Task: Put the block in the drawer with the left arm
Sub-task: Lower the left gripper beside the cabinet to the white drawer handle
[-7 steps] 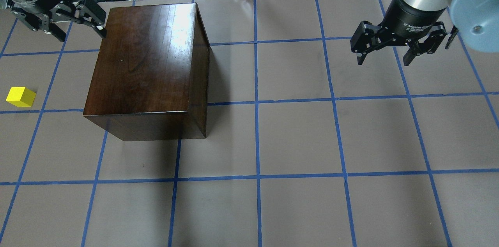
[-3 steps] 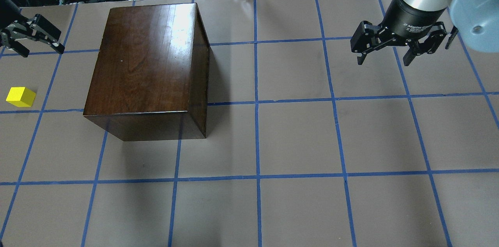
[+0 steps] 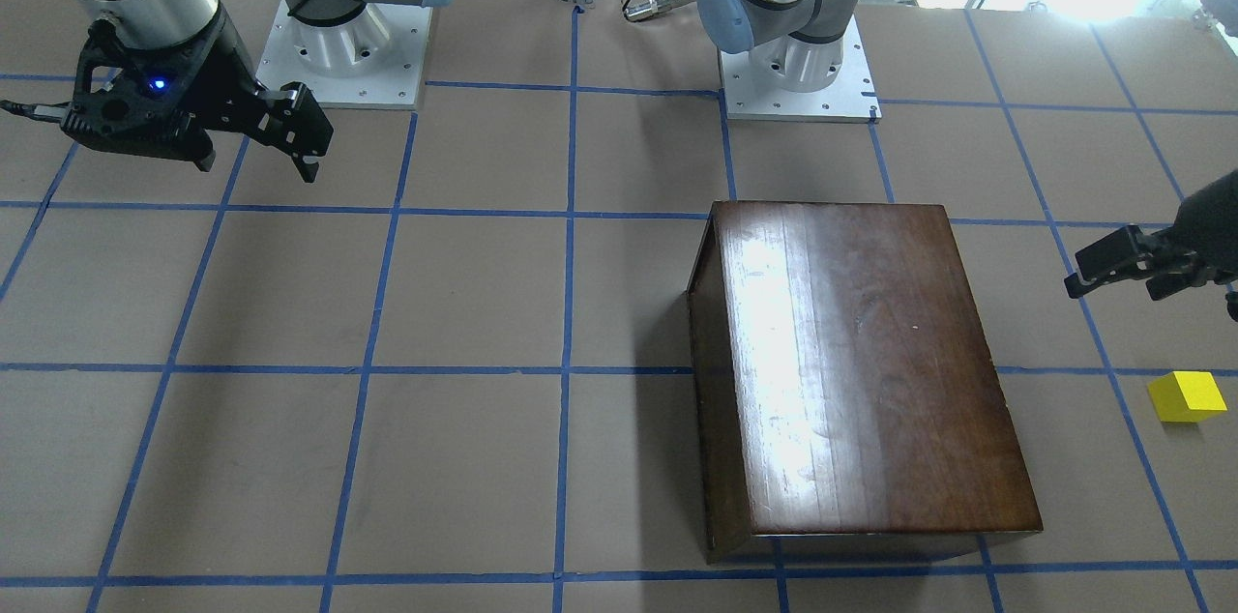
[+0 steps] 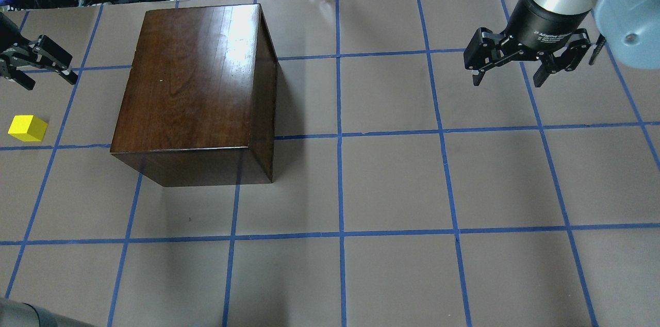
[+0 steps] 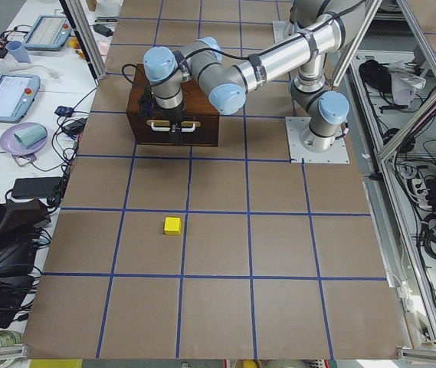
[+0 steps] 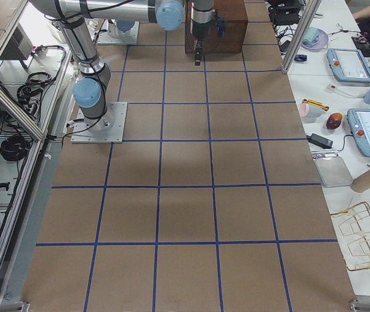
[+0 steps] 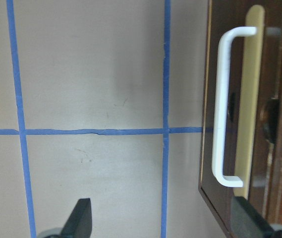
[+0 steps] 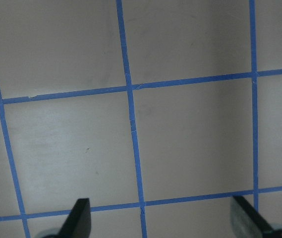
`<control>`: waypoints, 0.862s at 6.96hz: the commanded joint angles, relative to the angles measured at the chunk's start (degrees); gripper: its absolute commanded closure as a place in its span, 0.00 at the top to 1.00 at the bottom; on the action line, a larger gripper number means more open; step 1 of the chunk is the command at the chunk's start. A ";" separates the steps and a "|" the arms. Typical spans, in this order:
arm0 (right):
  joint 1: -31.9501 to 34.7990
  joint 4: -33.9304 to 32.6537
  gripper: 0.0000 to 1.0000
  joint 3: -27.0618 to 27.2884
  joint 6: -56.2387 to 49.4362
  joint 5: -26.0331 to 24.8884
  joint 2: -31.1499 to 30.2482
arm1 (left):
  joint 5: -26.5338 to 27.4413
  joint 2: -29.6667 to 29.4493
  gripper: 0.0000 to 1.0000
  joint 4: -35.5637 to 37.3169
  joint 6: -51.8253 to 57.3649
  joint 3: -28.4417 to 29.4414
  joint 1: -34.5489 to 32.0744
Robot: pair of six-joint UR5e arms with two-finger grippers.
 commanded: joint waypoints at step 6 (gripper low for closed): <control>0.00 0.00 1.00 0.00 0.00 0.07 0.00 | -19.42 -5.14 1.00 0.83 5.08 -3.18 3.20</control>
